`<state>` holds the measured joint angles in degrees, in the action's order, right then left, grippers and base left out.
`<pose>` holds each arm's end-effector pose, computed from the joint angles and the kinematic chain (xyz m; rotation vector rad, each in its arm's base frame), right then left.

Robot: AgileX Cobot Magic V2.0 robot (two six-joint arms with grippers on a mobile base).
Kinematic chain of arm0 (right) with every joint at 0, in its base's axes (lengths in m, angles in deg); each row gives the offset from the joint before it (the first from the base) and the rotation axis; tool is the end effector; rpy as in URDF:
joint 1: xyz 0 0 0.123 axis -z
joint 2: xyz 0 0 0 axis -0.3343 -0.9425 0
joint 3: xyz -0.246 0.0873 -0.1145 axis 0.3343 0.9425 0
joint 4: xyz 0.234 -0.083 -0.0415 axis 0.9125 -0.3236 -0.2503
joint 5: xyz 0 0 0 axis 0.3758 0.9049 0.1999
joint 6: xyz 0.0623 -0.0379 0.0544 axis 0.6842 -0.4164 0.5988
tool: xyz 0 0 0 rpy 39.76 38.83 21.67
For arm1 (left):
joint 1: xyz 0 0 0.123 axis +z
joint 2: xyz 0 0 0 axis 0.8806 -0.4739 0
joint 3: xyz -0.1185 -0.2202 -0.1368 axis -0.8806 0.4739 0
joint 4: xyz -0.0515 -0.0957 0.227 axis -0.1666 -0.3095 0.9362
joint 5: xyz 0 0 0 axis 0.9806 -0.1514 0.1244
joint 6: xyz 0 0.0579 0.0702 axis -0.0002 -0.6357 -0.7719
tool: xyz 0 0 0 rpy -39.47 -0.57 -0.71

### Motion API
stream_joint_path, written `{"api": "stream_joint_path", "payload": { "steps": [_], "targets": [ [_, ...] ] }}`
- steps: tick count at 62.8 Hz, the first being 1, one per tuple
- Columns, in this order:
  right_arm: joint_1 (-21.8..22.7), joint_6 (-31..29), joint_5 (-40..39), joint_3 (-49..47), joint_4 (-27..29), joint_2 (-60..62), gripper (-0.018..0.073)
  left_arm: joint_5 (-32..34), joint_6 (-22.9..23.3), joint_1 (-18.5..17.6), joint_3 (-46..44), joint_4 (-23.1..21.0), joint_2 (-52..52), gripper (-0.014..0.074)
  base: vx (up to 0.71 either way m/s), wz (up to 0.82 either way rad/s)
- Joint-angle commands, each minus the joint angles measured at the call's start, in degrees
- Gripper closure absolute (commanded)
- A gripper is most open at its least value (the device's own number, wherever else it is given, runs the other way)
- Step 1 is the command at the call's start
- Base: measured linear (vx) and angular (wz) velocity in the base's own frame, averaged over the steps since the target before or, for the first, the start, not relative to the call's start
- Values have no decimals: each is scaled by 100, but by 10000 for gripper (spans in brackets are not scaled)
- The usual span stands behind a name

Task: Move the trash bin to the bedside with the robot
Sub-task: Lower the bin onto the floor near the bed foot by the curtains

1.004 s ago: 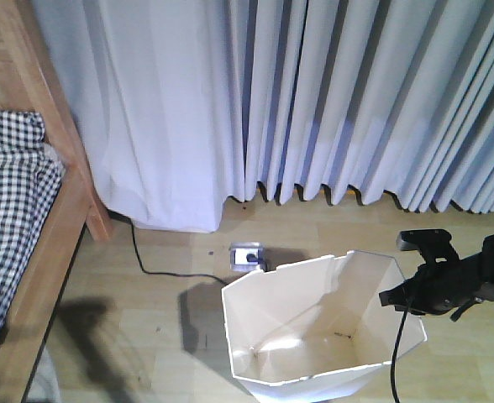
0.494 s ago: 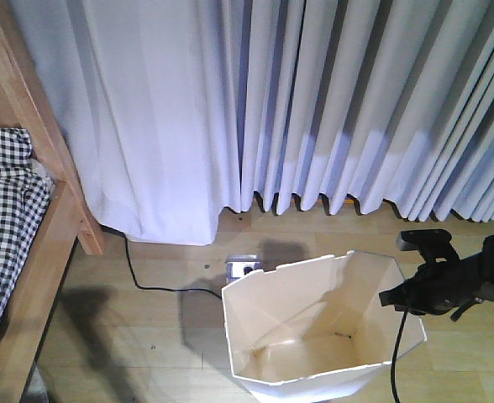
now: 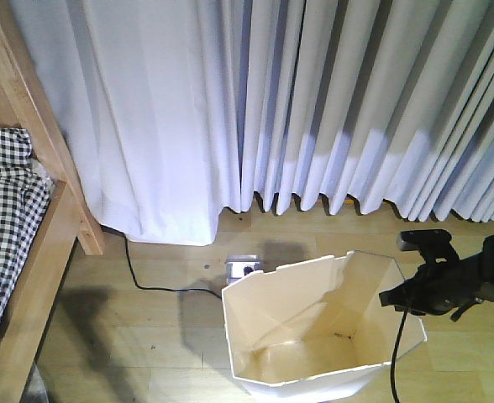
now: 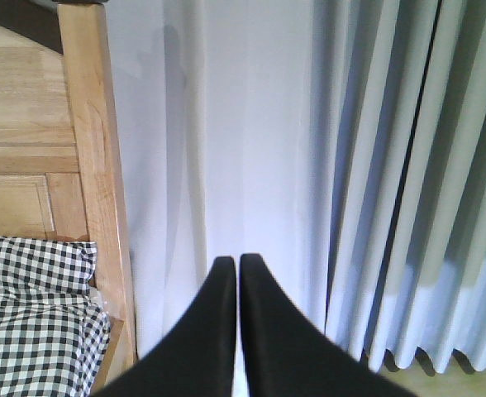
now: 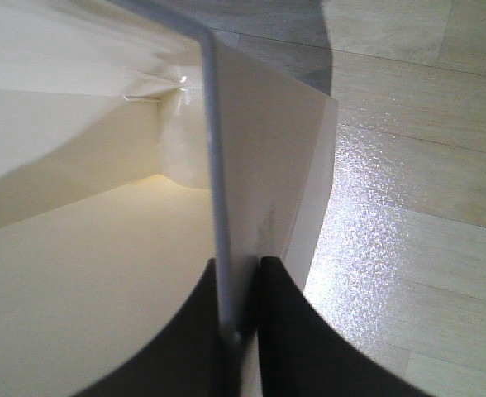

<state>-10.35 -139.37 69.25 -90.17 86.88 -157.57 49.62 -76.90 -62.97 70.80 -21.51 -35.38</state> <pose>0.2716 -0.0175 -0.0024 -0.2147 2.8680 0.3495 0.0559 -0.0014 0.1906 -0.0304 1.6451 -0.0648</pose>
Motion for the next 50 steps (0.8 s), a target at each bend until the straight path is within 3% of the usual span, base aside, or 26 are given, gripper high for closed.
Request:
{"api": "stream_joint_path", "payload": {
  "steps": [1,21,29,50],
  "targets": [
    [29,36,1013,-73,308,352,565,446,52,-31,158,-22,57,602,0,0],
    [29,223,1252,-166,327,352,565,446,52,-31,158,-22,57,602,0,0],
    [29,1046,1178,-676,327,313,565,446,52,-31,158,-22,57,602,0,0],
    [29,1104,1009,-2085,298,-389,564,446,52,-31,158,-22,57,602,0,0]
  ]
}}
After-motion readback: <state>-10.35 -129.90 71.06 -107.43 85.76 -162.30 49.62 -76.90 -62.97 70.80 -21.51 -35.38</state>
